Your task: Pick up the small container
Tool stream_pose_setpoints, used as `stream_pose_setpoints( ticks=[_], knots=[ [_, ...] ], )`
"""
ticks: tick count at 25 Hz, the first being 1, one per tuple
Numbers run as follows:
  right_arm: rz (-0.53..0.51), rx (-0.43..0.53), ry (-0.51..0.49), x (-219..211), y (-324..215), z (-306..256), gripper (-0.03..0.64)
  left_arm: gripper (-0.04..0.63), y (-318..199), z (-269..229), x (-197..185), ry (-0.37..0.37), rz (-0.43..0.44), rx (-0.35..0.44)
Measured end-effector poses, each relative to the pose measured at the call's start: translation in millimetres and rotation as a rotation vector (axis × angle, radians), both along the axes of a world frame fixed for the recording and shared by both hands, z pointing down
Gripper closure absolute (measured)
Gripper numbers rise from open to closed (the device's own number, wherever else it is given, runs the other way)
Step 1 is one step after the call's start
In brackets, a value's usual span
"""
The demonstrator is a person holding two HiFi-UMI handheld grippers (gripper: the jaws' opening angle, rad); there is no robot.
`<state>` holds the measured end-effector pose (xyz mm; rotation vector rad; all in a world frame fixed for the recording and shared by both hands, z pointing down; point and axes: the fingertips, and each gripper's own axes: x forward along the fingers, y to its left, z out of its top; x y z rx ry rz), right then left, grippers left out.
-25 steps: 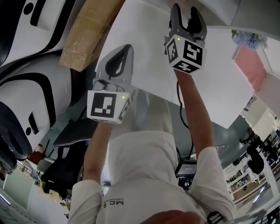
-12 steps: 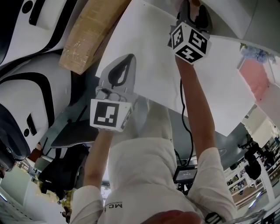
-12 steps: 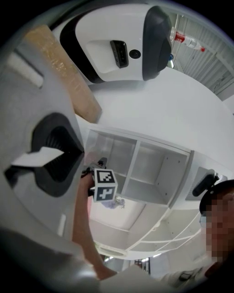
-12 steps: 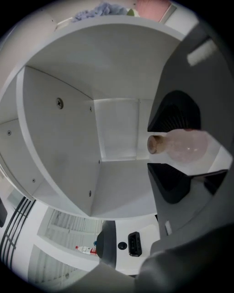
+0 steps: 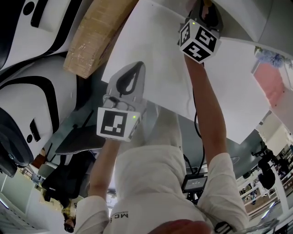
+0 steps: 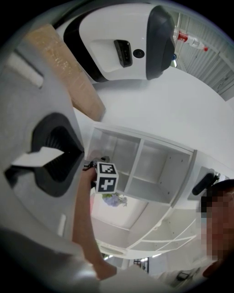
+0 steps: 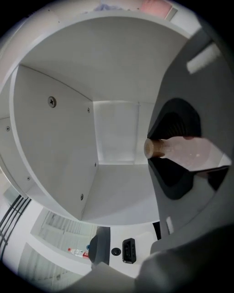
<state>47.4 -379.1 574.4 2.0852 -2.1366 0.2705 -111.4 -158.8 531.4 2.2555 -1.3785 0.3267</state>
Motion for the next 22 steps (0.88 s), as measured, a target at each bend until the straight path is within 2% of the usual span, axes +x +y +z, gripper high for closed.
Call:
stream_pose_setpoints(
  ticks=[8, 17, 22],
  knots=[
    [-0.037, -0.014, -0.003, -6.4, 15.2, -3.5, 0.494, 0.594, -0.8, -7.3, -3.5, -0.001, -0.017, 0.006],
    [-0.164, -0.016, -0.015, -22.4, 64.9, -36.0, 0.494, 0.594, 4.0, -35.5, -0.7, -0.005, -0.021, 0.039],
    [-0.274, 0.019, 0.003, -27.0, 95.8, -70.7, 0.494, 0.594, 8.1, -58.6, 6.2, 0.011, -0.03, 0.06]
  ],
)
